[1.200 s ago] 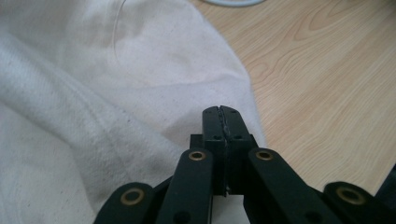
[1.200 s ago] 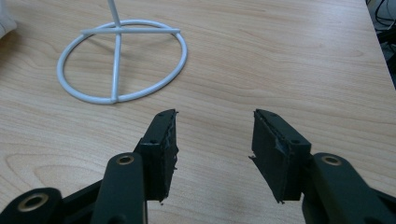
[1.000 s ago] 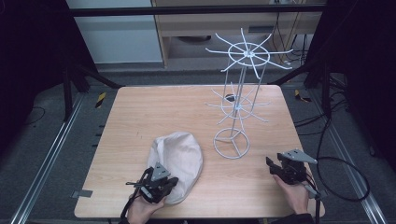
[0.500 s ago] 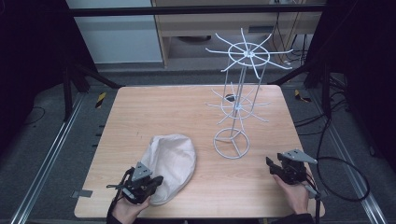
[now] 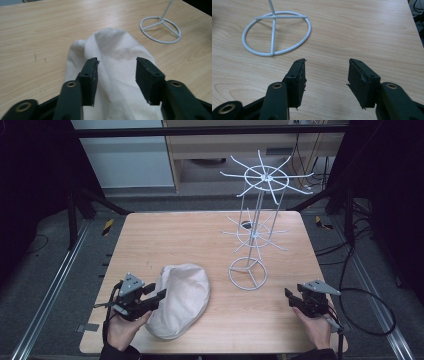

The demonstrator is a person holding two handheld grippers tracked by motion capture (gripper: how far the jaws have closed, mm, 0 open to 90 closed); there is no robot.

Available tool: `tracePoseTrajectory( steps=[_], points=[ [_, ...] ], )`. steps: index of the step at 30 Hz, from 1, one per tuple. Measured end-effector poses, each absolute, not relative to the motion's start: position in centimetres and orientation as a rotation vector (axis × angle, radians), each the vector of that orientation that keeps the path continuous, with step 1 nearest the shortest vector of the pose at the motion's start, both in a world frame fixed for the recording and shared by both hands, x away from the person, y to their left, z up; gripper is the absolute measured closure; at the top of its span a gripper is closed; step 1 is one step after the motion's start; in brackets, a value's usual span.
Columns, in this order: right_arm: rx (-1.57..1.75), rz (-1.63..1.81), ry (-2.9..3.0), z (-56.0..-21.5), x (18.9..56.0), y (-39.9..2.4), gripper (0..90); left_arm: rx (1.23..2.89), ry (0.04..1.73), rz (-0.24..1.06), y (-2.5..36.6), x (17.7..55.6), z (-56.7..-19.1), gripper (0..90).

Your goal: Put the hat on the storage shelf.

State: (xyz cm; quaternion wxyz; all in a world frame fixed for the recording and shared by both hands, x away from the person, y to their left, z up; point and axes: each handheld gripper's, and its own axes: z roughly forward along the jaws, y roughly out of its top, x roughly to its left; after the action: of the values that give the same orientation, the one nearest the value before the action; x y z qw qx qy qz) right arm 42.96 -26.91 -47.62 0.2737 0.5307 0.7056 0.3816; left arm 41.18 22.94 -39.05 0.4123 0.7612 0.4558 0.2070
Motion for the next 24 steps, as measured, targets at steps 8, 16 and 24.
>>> tracePoseTrajectory(
  steps=[8, 16, 24],
  points=[
    [1.434, 1.028, 1.898, -47.6, 43.0, -27.0, 47.5, 1.955, 1.200, 0.506, 22.8, 43.5, -39.0, 44.8],
    [1.435, 1.027, 1.898, -47.6, 43.0, -26.9, 47.0, 2.010, 1.235, 0.471, 22.4, 45.4, -39.8, 43.7],
    [1.443, 1.030, 1.906, -47.5, 43.0, -26.9, 46.5, 2.057, 1.250, 0.460, 21.9, 46.0, -40.7, 46.3]
  ],
)
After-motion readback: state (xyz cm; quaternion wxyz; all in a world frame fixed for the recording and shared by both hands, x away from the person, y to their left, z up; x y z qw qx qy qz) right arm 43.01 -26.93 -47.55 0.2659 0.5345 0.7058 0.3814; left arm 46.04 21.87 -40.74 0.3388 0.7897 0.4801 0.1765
